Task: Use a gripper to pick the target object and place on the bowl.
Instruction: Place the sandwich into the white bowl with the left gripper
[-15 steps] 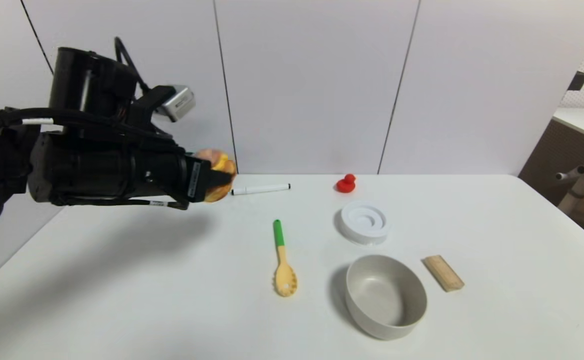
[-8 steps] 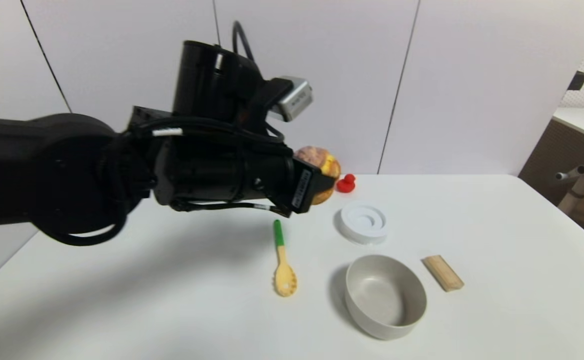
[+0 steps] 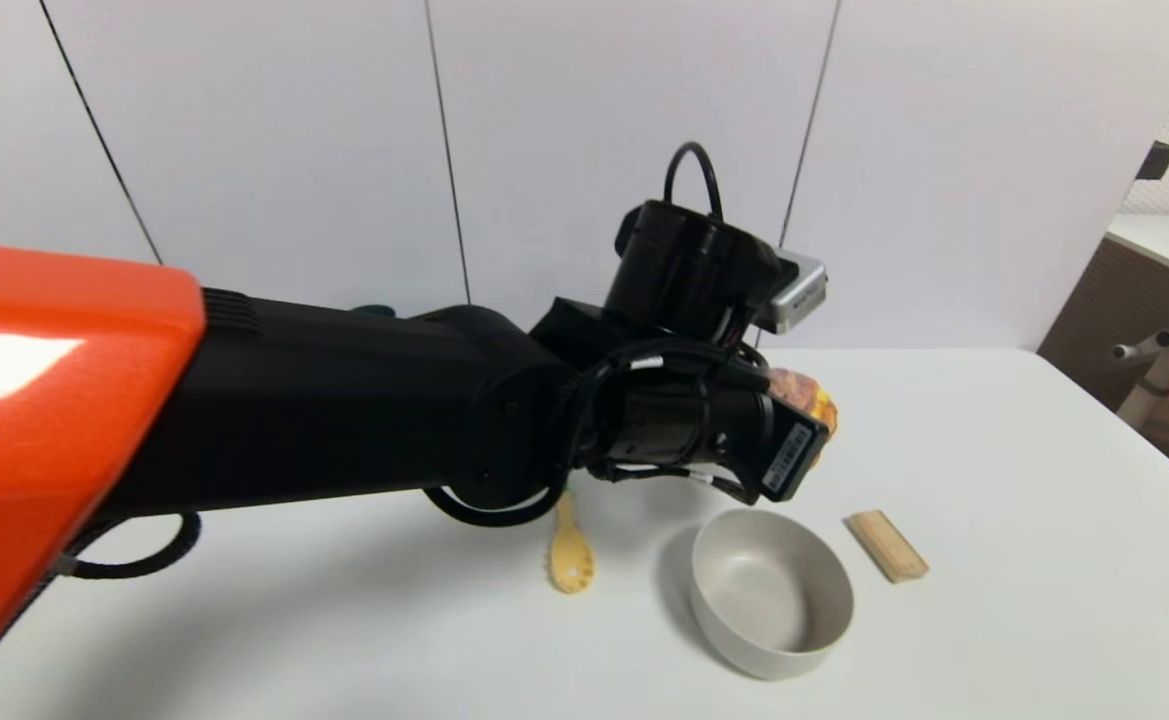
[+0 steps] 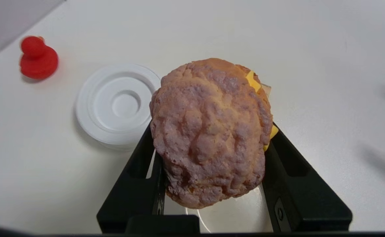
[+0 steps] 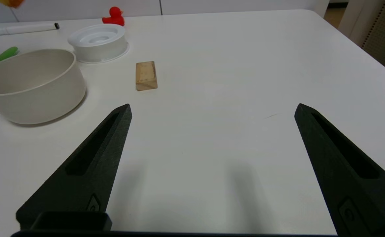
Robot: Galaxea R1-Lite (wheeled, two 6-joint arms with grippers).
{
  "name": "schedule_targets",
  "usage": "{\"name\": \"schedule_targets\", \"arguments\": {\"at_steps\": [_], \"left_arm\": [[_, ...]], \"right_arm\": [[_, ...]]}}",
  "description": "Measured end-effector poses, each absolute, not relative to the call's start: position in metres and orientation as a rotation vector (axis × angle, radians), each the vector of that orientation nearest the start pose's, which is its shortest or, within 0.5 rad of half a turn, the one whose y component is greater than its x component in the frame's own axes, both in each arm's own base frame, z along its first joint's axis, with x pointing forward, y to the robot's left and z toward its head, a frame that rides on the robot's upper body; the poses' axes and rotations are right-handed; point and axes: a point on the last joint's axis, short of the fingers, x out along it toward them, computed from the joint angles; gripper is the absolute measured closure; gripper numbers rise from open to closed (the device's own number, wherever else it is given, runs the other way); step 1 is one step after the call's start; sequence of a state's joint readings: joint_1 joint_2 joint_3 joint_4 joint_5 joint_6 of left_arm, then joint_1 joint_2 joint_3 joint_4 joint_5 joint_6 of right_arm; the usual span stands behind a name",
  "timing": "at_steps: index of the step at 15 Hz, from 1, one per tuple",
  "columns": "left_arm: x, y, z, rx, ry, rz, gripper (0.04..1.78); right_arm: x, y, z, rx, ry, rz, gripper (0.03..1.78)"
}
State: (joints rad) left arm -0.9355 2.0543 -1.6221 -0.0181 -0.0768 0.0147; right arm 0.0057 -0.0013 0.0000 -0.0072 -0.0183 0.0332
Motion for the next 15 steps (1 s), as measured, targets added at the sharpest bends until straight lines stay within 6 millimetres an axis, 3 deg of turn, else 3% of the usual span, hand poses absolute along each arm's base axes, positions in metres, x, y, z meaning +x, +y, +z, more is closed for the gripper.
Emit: {"name": "schedule_targets", "arguments": {"at_steps": [5, 10, 15], "left_arm": [[0.244, -0.345, 0.192, 0.281, 0.563, -1.0, 1.0], [0.229, -0.339, 0.188, 0.333, 0.688, -0.996, 1.0], [0.223, -0.342, 0.191, 0.326, 0.684, -1.011, 1.0]], "right_arm": [[-0.023, -0.001, 0.076, 0.033, -0.009, -0.013, 0.1], [-0.023, -0.001, 0.076, 0.033, -0.009, -0.013, 0.1], [-0.023, -0.001, 0.076, 0.034, -0.009, -0.013, 0.1]]}}
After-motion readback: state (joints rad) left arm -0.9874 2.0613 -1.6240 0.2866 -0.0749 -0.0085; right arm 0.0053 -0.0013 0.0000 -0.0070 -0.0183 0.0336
